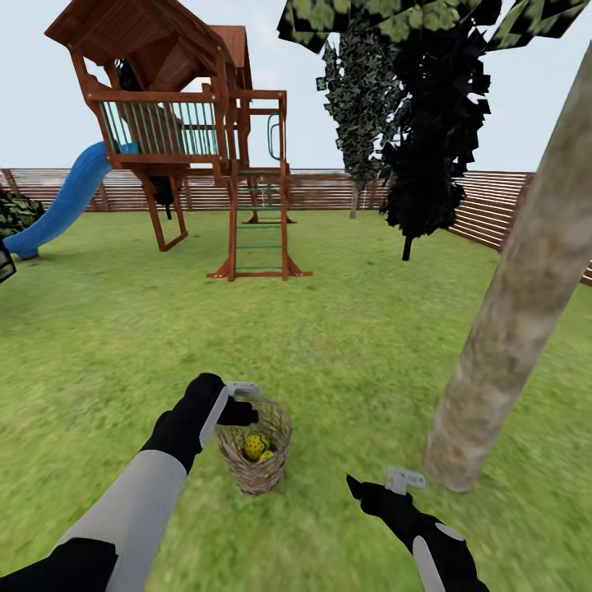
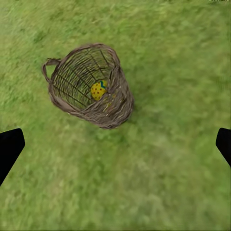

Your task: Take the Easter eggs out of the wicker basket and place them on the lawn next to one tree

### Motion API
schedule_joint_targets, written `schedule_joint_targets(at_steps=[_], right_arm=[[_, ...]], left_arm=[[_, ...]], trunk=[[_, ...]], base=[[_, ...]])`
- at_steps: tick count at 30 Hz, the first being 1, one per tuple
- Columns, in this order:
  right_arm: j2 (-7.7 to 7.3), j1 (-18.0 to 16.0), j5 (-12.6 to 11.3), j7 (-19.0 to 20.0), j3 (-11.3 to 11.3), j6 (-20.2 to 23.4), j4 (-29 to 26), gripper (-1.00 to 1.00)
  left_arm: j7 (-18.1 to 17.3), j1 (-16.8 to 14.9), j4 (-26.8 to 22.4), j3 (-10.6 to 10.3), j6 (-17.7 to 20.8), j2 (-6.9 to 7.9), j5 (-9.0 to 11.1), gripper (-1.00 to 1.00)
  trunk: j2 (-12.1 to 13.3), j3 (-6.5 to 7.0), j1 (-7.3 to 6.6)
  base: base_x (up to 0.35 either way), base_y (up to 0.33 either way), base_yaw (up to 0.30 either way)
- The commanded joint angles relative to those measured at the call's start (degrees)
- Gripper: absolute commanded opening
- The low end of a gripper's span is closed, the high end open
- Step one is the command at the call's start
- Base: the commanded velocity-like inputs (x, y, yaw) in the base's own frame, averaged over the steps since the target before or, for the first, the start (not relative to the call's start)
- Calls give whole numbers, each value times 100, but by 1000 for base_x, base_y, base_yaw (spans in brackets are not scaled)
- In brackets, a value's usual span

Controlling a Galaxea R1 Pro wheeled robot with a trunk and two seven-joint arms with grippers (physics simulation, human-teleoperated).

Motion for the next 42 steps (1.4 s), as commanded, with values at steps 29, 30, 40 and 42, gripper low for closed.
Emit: schedule_joint_targets(at_steps=[29,30,40,42], right_arm=[[7,-4,-18,28,-23,42,-8,100],[7,-4,-18,28,-24,42,-8,100],[7,-4,-18,28,-26,42,-8,100],[7,-4,-18,28,-26,42,-8,100]], left_arm=[[-7,-5,-5,-6,22,8,2,100],[-7,-5,-5,-5,22,9,2,100],[-10,-5,-10,-4,22,9,2,100],[-11,-5,-8,-4,22,10,2,100]], trunk=[[-12,72,6],[-12,78,6],[-12,140,6],[-12,152,6]], base=[[246,205,-110],[253,204,-225],[235,175,-226],[197,173,-226]])
